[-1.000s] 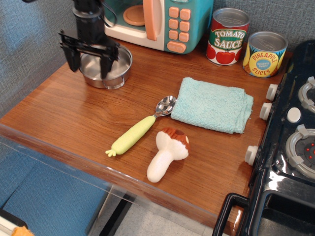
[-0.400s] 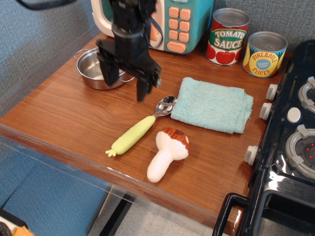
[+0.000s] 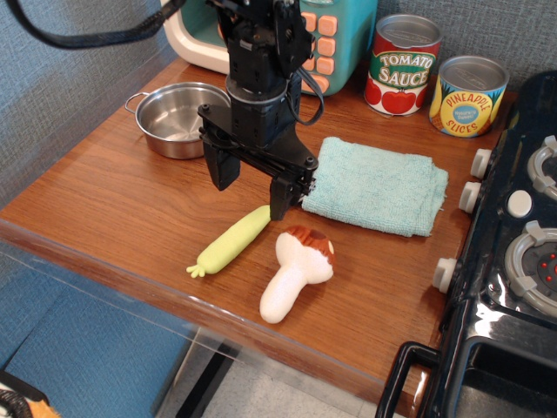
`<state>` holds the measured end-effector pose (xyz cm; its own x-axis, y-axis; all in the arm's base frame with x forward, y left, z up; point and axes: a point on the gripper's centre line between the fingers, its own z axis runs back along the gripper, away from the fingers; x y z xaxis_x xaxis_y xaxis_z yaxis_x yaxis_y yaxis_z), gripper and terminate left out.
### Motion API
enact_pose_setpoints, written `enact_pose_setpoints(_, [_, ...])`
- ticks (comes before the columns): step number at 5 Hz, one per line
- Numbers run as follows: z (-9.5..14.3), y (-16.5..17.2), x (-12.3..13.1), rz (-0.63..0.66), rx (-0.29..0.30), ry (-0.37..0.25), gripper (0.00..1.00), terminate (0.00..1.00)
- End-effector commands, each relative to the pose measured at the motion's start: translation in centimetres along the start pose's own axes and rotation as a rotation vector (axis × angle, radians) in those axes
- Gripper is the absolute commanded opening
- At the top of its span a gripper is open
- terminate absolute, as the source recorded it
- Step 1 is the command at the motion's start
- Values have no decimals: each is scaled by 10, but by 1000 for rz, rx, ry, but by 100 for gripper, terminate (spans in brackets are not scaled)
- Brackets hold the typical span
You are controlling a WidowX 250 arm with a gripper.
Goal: Move the mushroom and place it on the blue towel
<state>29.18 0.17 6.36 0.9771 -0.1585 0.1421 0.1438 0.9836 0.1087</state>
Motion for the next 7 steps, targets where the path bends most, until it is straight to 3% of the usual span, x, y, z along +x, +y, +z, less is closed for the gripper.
enact_pose_setpoints(1, [29,-6,2,18,-53,-64,100,0])
enact_pose_setpoints(2, [27,-20,-4,-9,-95,-42,100,0])
enact_pose_setpoints(3, [21,-33,-8,-40,-91,-30,100,0])
enact_pose_setpoints(6, [-20,-36,-7,-42,-18,67,100,0])
enact_pose_setpoints(7, [-30,-27,-3,-1,-22,92,100,0])
